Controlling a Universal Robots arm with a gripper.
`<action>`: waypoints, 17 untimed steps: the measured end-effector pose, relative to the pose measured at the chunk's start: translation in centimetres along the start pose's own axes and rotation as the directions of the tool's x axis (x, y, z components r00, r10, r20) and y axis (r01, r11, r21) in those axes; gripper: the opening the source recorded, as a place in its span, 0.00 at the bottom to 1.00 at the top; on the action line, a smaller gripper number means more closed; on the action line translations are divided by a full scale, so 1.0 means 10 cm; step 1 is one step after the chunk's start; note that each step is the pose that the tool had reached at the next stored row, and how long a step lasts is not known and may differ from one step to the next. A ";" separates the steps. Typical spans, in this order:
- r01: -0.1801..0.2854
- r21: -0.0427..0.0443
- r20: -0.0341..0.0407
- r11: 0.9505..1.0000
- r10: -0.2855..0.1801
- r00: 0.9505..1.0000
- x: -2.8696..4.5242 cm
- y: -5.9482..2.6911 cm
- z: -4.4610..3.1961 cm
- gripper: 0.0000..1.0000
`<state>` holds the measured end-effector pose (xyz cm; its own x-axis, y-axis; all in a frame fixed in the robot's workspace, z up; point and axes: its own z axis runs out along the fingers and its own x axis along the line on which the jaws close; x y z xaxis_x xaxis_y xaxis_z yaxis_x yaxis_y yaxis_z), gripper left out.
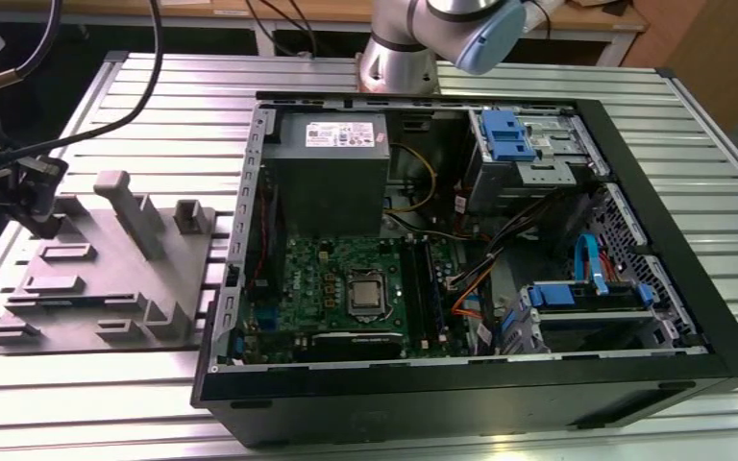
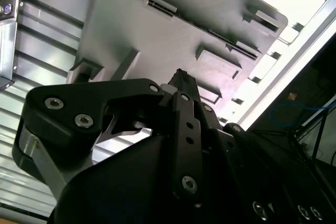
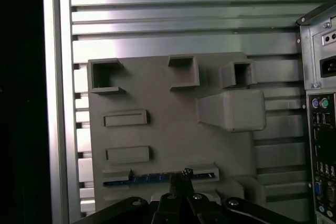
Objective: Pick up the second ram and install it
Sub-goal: 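Reach for the second ram, then pick up the second ram and move it above second insertion slot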
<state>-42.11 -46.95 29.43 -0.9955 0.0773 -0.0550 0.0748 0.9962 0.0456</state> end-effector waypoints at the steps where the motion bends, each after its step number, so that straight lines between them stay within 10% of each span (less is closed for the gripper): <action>1: 0.000 0.000 0.000 1.000 0.000 1.000 0.002 0.000 0.004 0.10; 17: 0.009 0.000 0.000 1.000 -0.009 1.000 0.005 -0.002 0.050 0.10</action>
<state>-42.13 -46.94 28.93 -0.9961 0.0681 -0.0552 0.0656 0.9968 0.0455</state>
